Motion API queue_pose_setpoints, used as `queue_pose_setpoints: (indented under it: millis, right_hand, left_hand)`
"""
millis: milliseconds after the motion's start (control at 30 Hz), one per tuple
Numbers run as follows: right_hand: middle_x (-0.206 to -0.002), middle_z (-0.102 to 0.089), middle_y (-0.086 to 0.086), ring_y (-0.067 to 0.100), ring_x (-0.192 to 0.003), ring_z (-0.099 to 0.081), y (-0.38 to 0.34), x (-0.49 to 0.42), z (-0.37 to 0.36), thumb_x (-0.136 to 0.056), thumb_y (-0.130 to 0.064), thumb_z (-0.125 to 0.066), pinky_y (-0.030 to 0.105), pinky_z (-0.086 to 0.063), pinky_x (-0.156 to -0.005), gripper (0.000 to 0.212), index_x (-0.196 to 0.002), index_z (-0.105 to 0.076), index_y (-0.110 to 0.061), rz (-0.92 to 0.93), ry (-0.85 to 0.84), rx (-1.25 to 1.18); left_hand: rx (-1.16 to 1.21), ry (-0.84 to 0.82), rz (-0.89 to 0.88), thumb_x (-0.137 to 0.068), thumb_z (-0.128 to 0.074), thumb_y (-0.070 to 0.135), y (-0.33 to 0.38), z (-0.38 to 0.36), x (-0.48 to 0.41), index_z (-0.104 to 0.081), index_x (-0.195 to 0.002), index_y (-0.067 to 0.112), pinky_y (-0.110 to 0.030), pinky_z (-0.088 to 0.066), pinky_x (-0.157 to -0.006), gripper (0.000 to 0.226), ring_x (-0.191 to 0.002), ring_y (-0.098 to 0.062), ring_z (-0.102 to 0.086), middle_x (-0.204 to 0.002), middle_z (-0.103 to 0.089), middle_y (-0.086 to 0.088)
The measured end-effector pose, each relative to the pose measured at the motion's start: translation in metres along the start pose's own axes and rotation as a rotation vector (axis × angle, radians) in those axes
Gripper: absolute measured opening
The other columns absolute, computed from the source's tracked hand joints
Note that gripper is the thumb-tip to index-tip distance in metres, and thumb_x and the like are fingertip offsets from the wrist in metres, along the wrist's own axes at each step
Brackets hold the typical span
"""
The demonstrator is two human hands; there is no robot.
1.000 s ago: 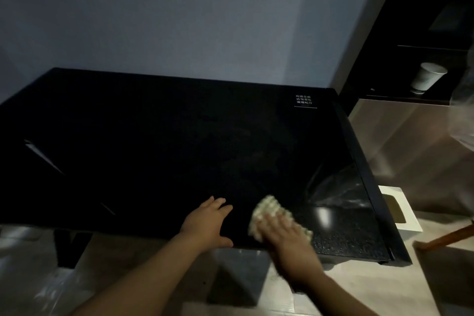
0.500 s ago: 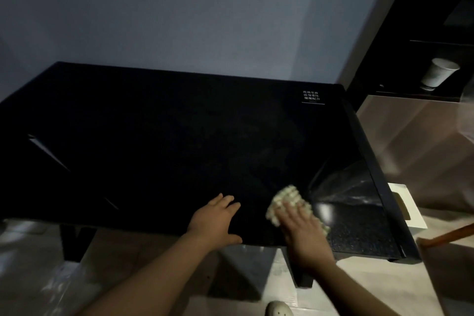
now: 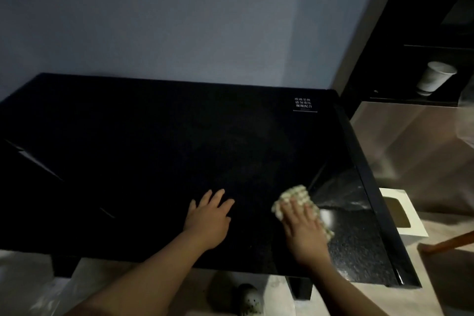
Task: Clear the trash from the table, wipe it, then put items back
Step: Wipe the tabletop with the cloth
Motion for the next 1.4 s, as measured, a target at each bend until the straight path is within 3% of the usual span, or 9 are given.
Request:
queue_pose_setpoints:
  millis: [200, 367, 500, 700, 900, 1000, 1167, 1300, 1400]
  right_hand:
    - [-0.16, -0.008, 0.005, 0.032, -0.146, -0.007, 0.052, -0.043, 0.025, -0.101, -0.034, -0.024, 0.045, -0.01, -0.116, 0.05, -0.15, -0.017, -0.029, -0.311, 0.026, -0.067]
    - [-0.115, -0.069, -0.004, 0.027, -0.102, -0.067, -0.018, -0.044, -0.004, -0.071, -0.04, -0.036, 0.038, -0.048, -0.092, 0.052, -0.122, -0.044, -0.031, 0.206, 0.009, 0.087]
    - [-0.126, -0.063, -0.008, 0.022, -0.111, -0.063, 0.005, -0.065, 0.016, -0.075, -0.035, -0.039, 0.034, -0.046, -0.095, 0.058, -0.133, -0.036, -0.033, 0.304, -0.012, 0.134]
    - [-0.158, -0.011, 0.01, 0.03, -0.145, -0.01, 0.061, -0.1, 0.047, -0.095, -0.028, -0.033, 0.039, -0.011, -0.116, 0.06, -0.15, -0.01, -0.03, -0.164, 0.12, -0.155]
    - [-0.123, -0.063, -0.015, 0.018, -0.116, -0.061, -0.02, -0.067, 0.012, -0.079, -0.041, -0.039, 0.034, -0.038, -0.101, 0.046, -0.124, -0.044, -0.034, 0.417, 0.044, 0.051]
    - [-0.123, -0.064, -0.005, 0.026, -0.116, -0.06, 0.021, -0.093, 0.024, -0.076, -0.034, -0.044, 0.04, -0.05, -0.09, 0.043, -0.118, -0.052, -0.034, 0.292, 0.075, 0.123]
    - [-0.156, -0.021, 0.011, 0.031, -0.143, -0.019, 0.073, -0.123, 0.054, -0.095, -0.024, -0.039, 0.039, -0.017, -0.114, 0.045, -0.139, -0.043, -0.017, -0.109, 0.181, -0.018]
    - [-0.115, -0.065, 0.009, 0.031, -0.107, -0.064, 0.004, -0.116, 0.024, -0.074, -0.027, -0.036, 0.035, -0.039, -0.098, 0.045, -0.103, -0.069, -0.017, 0.191, 0.139, -0.032]
    - [-0.119, -0.067, -0.003, 0.019, -0.107, -0.066, -0.017, -0.102, 0.025, -0.076, -0.031, -0.041, 0.033, -0.053, -0.085, 0.043, -0.106, -0.071, -0.027, 0.345, 0.077, 0.029]
  left_hand:
    - [0.053, 0.002, 0.049, -0.102, -0.031, 0.035, 0.005, 0.024, -0.037, -0.001, -0.152, 0.03, -0.049, -0.003, -0.119, 0.058, -0.148, -0.02, 0.009, -0.16, 0.007, 0.004]
    - [0.055, -0.027, 0.118, -0.103, -0.025, 0.035, 0.01, 0.034, -0.065, 0.001, -0.152, 0.027, -0.048, -0.003, -0.118, 0.057, -0.148, -0.02, 0.008, -0.16, 0.008, 0.004]
    - [0.05, -0.019, 0.157, -0.103, -0.02, 0.035, 0.01, 0.038, -0.073, -0.001, -0.153, 0.025, -0.048, -0.003, -0.119, 0.054, -0.148, -0.02, 0.006, -0.16, 0.008, 0.004]
    - [0.053, -0.019, 0.162, -0.104, -0.019, 0.034, 0.012, 0.039, -0.072, -0.005, -0.153, 0.023, -0.05, -0.003, -0.118, 0.052, -0.148, -0.021, 0.003, -0.161, 0.003, 0.003]
    - [0.056, 0.022, 0.156, -0.103, -0.022, 0.03, 0.011, 0.046, -0.077, -0.015, -0.151, 0.024, -0.05, -0.01, -0.118, 0.049, -0.147, -0.021, -0.004, -0.16, -0.007, 0.003]
    - [0.062, -0.014, 0.136, -0.104, -0.022, 0.029, 0.007, 0.047, -0.08, -0.012, -0.152, 0.025, -0.049, -0.007, -0.119, 0.049, -0.147, -0.019, -0.001, -0.16, -0.003, 0.003]
    - [0.082, -0.002, 0.133, -0.104, -0.024, 0.029, 0.007, 0.045, -0.084, -0.009, -0.152, 0.025, -0.045, -0.006, -0.12, 0.051, -0.148, -0.021, 0.005, -0.161, 0.004, 0.001]
    - [0.098, 0.0, 0.112, -0.104, -0.024, 0.029, 0.006, 0.05, -0.093, -0.011, -0.152, 0.026, -0.044, -0.008, -0.12, 0.05, -0.148, -0.021, 0.004, -0.161, 0.002, 0.001]
    - [0.109, -0.011, 0.099, -0.104, -0.025, 0.028, 0.001, 0.054, -0.102, -0.011, -0.152, 0.027, -0.043, -0.01, -0.12, 0.05, -0.148, -0.022, 0.003, -0.161, 0.002, 0.0]
Point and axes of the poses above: each hand's wrist, its own x-axis away from the middle knuckle, its own z-axis out of the back of the hand, y = z × x, the point moved 5 cm from there along -x, towards the middle knuckle
